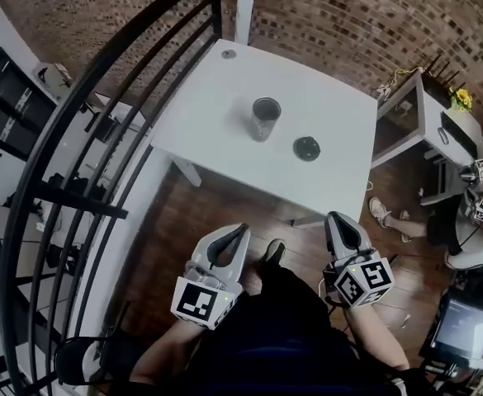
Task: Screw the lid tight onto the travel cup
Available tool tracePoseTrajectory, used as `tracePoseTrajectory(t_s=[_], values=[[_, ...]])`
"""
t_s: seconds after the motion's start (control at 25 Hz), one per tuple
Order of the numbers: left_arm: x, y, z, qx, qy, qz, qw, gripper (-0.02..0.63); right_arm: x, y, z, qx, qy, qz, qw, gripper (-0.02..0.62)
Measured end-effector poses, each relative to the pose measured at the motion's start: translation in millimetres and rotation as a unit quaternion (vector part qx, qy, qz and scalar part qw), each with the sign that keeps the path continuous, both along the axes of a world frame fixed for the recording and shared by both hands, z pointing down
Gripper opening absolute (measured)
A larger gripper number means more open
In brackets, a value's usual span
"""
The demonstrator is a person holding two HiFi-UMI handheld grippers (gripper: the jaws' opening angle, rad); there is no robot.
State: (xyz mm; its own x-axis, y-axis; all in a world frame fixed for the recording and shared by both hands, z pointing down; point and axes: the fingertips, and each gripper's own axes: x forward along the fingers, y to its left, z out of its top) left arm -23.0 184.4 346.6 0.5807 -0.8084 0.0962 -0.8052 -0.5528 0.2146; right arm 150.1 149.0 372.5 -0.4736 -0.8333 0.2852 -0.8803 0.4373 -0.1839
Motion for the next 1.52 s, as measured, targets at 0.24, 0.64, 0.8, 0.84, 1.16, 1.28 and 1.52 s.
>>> tracePoseTrajectory(t_s=[0.24, 0.64, 0.8, 0.84, 1.16, 1.28, 1.52], values=[[12, -81, 10, -0.006, -0.028, -0.007, 0.9996, 0.006, 6, -82, 37, -0.023, 0.010, -0.025, 0.999, 0.012], [13, -228, 138, -0.041, -0.190, -0.015, 0.9808, 0.173, 33, -224, 198, -0.208, 0.185, -0.106, 0.954, 0.188], [18, -265, 172, -0.075, -0.196, 0.015, 0.9776, 0.338, 29, -241, 228, -0.271, 0.205, -0.110, 0.934, 0.290], [17, -272, 177, -0.079, -0.193, 0.021, 0.9779, 0.347, 28, -241, 241, -0.288, 0.205, -0.107, 0.929, 0.315], [30, -293, 194, -0.083, -0.184, 0.109, 0.9733, 0.360, 48, -240, 272, -0.372, 0.292, -0.034, 0.880, 0.342], [38, -298, 190, -0.076, -0.181, 0.132, 0.9715, 0.360, 56, -242, 275, -0.392, 0.292, -0.027, 0.872, 0.347], [45, -306, 196, -0.072, -0.200, 0.181, 0.9603, 0.376, 50, -244, 274, -0.399, 0.318, -0.102, 0.854, 0.347]])
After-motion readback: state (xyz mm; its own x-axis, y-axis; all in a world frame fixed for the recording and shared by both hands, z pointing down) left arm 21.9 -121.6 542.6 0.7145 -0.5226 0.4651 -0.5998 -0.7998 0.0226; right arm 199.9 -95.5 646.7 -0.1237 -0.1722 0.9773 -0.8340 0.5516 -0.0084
